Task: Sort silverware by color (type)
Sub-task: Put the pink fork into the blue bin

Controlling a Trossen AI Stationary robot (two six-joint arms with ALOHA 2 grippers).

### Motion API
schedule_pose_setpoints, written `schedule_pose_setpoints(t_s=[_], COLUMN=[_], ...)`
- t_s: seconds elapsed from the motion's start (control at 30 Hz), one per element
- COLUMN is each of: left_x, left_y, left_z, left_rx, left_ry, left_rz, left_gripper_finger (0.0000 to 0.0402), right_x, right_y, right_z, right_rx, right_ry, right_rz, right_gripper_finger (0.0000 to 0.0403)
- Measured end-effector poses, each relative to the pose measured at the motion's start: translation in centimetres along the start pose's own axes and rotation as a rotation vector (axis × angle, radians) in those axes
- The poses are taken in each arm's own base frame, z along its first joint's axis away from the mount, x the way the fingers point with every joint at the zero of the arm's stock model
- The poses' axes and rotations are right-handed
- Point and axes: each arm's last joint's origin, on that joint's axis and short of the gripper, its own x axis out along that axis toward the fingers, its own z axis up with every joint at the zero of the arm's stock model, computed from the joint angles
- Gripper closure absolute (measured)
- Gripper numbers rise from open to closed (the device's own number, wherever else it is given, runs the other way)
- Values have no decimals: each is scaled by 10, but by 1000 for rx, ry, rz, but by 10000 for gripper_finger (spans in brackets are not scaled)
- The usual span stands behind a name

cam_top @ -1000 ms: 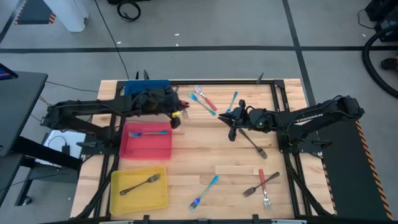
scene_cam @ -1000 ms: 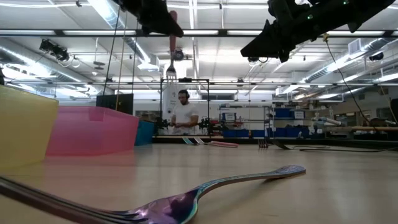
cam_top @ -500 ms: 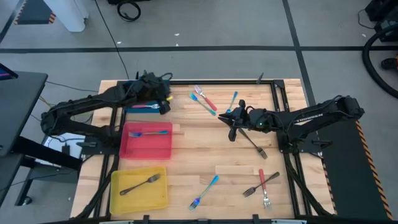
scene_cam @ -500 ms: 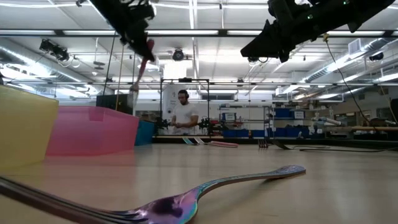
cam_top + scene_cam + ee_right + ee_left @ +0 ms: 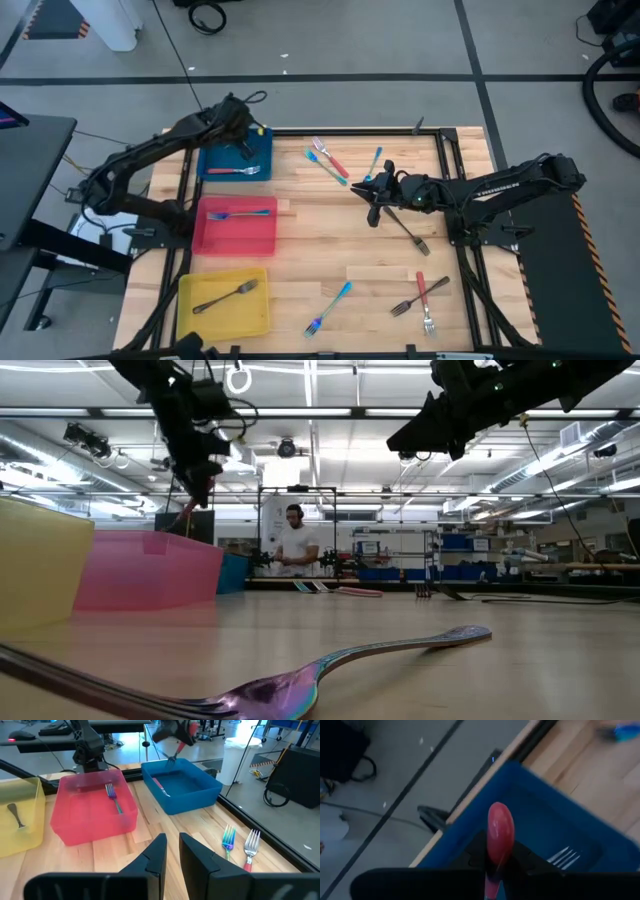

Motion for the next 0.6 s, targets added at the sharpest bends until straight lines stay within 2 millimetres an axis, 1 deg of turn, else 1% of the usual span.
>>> schedule_pose_setpoints(t_s=[0.13, 0.33, 0.47, 0.6], left_x=[18, 43, 48, 48], left_y=[4, 3, 2, 0], left_z=[-3, -7, -7, -7], left_rx=[2, 16, 48, 54], left_ry=[74, 167, 184, 184], left_rz=[4, -4, -9, -12], left_gripper_finger=[360, 357, 356, 356], right_x=[0, 0, 0, 0], right_y=[0, 0, 0, 0], right_z=[0, 0, 0, 0], right_rx=[0, 0, 0, 0], right_ry=[0, 0, 0, 0], right_rz=[0, 0, 0, 0], right_gripper_finger=[344, 344, 344, 344])
